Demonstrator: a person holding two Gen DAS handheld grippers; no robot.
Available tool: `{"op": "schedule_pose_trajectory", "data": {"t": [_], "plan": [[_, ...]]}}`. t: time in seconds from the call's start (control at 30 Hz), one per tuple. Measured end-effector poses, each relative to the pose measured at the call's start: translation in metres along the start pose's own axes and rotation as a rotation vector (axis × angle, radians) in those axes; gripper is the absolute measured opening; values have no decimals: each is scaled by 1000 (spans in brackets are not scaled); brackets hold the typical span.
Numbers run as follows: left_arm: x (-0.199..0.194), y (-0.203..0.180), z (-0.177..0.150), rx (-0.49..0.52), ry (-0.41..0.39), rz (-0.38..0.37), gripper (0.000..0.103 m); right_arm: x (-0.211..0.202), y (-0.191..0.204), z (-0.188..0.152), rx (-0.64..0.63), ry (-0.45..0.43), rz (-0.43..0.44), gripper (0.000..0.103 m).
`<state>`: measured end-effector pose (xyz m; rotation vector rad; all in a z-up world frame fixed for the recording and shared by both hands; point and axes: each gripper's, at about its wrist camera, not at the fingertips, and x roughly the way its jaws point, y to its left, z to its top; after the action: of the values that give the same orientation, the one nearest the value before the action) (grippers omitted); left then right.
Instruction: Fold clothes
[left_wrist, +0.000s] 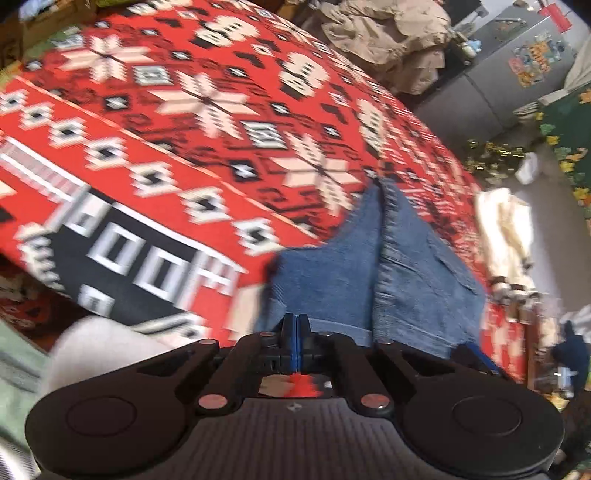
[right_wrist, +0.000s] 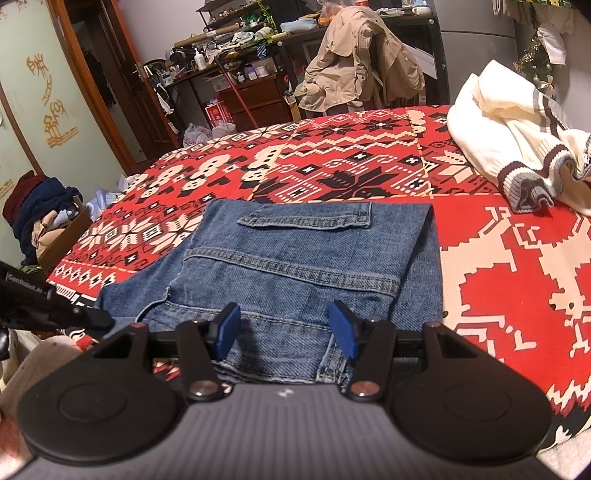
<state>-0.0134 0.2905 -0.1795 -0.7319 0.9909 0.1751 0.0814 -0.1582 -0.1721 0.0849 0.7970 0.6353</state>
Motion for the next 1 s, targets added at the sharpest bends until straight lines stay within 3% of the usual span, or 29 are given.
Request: {"op": "schedule_pose_trajectory", "data": {"t": [0.1,0.2,0.27,0.37,0.53,0.63,0.73,0.87,0.93,1.0], "plan": [[-2,5,2,-14,-3,5,3,0,0,0,2,0,2,59],[-7,1,3,29,-34,104,8,0,-1,0,2,0,2,59],[-13,6,6,18,-61,102,8,0,-1,0,2,1,1,59],[-23,14,13,-66,-82,-40,8,0,-1,0,5,-3,2,60],[-18,-18,19,-11,-81,-116,8,0,-1,-2,16,-14,15,64],[2,-30,20,29,-70,-74,8,0,-1,-2,18,-18,16,65],[20,-22,23,4,-33,-16,6,0,0,-3,17,-23,13,65],[14,-12,21,-3,-47,24,3,-1,-1,-4,30,-35,15,65],[8,-10,19,9,-75,64,3,-1,-2,-5,46,-48,30,73],[2,-3,17,-14,-95,38,8,0,-1,-6,64,-61,37,76]]}}
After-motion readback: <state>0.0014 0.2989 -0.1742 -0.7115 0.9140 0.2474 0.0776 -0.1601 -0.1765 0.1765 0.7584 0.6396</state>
